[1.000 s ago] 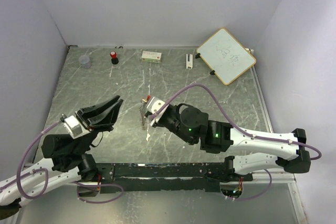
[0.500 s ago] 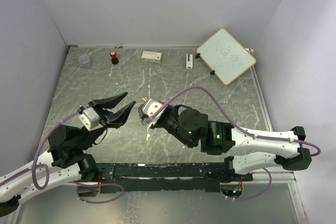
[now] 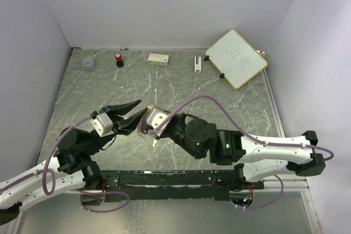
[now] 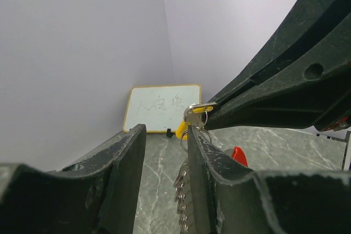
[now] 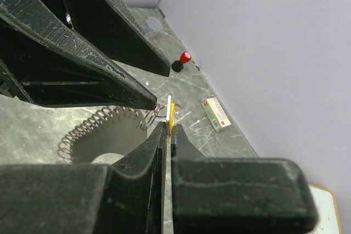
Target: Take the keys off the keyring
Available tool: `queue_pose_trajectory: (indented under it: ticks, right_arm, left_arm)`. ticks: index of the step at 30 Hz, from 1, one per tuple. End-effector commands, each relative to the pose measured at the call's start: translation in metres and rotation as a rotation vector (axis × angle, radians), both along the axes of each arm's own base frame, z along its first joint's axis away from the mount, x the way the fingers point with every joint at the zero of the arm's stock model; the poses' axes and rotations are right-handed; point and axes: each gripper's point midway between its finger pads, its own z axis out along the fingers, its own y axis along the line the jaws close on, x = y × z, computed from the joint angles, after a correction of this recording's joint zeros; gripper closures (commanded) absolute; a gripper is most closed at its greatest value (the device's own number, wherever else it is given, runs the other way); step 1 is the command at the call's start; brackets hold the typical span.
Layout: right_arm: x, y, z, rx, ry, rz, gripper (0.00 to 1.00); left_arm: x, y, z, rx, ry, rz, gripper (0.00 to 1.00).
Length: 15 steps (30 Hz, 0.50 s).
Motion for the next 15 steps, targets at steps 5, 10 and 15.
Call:
queue_pose_trajectory:
  ticks: [5, 10, 15]
  right_arm:
    - [-0.0023, -0.0035, 0.0261, 0.079, -0.024, -0.006, 1.00]
    - [-0.0029, -0.0037, 0.0275, 0.081, -0.029, -0.006, 1.00]
    - [-0.0040, -0.0029, 0.0280, 0.085, -0.030, -0.001, 1.00]
  left_arm:
    - [-0.0061, -0.0039, 0.0087, -0.012, -0.030, -0.037, 0.55]
    - [-0.0081, -0.0065, 0.0056, -0.012, -0.025, -0.055, 0.56]
    - [-0.0088, -0.0093, 0.0029, -0.014, -0.021, -0.069, 0.57]
